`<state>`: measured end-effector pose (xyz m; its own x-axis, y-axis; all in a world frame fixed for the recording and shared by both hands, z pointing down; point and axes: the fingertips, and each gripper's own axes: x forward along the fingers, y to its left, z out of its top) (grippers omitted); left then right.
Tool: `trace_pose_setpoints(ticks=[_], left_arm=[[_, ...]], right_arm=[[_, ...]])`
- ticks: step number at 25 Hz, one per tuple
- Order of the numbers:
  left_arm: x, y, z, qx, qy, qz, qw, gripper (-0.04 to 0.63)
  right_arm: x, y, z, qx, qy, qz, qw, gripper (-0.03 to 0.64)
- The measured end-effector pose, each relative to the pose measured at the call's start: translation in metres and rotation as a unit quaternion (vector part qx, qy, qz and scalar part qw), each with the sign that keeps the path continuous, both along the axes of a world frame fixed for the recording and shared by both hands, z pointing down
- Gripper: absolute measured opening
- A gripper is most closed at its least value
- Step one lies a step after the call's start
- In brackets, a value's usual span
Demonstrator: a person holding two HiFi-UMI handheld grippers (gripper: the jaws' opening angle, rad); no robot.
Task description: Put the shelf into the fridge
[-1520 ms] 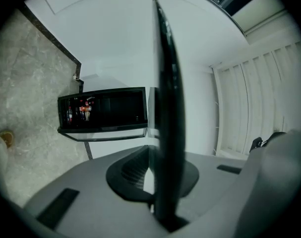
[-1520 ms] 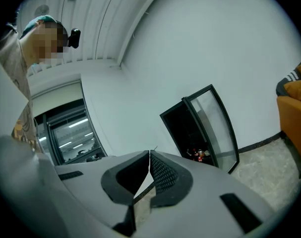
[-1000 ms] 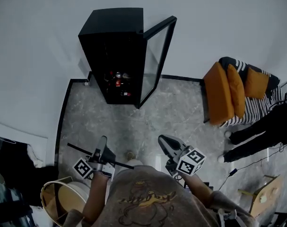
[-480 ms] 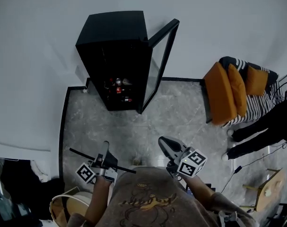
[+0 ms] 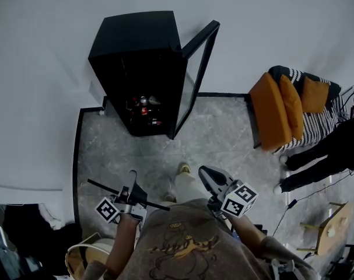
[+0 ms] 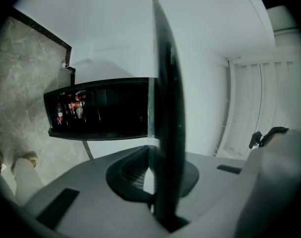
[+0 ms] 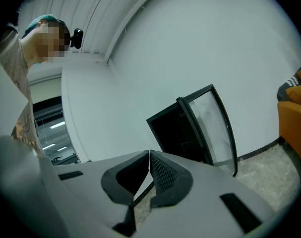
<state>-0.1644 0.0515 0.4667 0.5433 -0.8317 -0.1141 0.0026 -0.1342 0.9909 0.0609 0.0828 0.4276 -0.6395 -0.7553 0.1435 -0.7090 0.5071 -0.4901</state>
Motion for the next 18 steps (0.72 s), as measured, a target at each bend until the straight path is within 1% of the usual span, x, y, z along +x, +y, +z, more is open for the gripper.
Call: trace_pose_setpoints(ticks=[9,18], left_arm=[[0.001,-0.039,0.005,0.003,0.001,-0.008,1.0,0.017],[0.008,-0.088,0.009,0.007,0.011,-0.016,0.9998,0.017]], right_arm=[[0.004,-0.045,0.004,0.01,-0.006,0.0,1.0,0.021],[0.006,-0.095,0.004,0.012,-0.001,-0.014,1.0,0.021]])
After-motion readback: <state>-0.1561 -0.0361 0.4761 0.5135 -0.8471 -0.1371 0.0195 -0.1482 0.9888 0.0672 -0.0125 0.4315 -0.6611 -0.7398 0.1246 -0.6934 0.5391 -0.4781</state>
